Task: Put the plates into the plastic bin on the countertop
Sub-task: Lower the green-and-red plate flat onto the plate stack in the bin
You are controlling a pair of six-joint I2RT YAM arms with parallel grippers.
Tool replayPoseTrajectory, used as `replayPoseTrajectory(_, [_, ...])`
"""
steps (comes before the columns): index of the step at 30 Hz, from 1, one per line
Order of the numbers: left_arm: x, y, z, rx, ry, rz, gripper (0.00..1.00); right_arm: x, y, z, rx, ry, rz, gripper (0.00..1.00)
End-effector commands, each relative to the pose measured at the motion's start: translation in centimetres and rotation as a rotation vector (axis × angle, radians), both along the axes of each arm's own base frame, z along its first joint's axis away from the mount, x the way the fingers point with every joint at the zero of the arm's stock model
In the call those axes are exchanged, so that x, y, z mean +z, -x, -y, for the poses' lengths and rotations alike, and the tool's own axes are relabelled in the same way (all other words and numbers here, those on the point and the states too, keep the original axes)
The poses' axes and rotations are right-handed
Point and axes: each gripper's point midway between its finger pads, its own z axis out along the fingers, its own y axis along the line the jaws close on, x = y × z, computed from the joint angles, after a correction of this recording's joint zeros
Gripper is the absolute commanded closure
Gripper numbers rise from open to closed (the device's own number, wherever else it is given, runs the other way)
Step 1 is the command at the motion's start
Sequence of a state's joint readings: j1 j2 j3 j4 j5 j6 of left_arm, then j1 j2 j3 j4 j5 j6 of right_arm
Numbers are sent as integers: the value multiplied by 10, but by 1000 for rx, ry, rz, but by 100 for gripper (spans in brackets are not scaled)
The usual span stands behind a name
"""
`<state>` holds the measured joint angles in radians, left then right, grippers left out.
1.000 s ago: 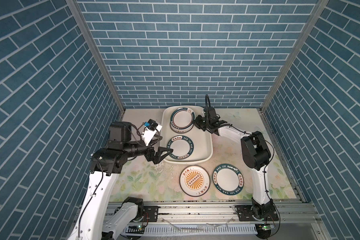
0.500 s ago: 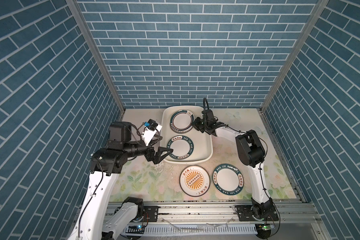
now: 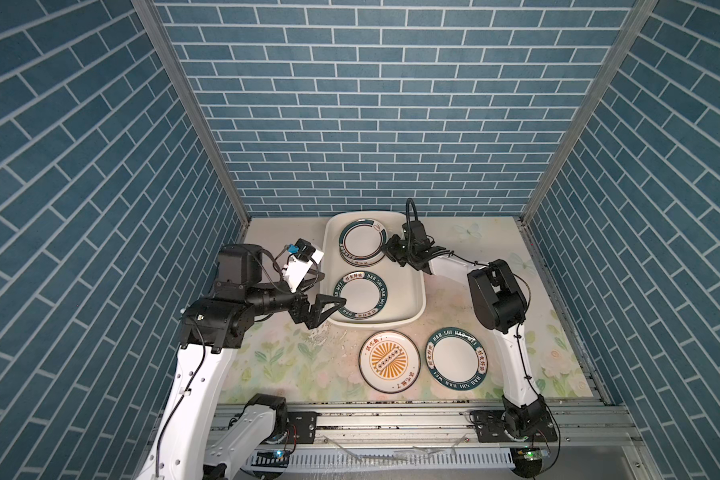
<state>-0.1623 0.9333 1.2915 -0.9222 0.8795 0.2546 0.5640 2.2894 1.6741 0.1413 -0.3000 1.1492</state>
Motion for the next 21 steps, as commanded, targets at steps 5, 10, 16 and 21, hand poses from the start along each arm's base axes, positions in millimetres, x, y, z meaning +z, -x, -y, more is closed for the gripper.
replayPoseTrajectory(5, [4, 5, 0, -7, 4, 17, 0, -3, 5, -8, 11, -20, -10, 94])
replayPoseTrajectory(10, [4, 4, 0, -7, 5, 17, 0, -9, 8, -6, 10, -11, -25, 94])
replayPoseTrajectory(16, [4, 5, -1, -3, 1, 20, 0, -15, 10, -6, 4, -2, -33, 94])
replayPoseTrajectory(21, [4, 5, -1, -3, 2, 20, 0, -19, 9, -7, 5, 6, -43, 93])
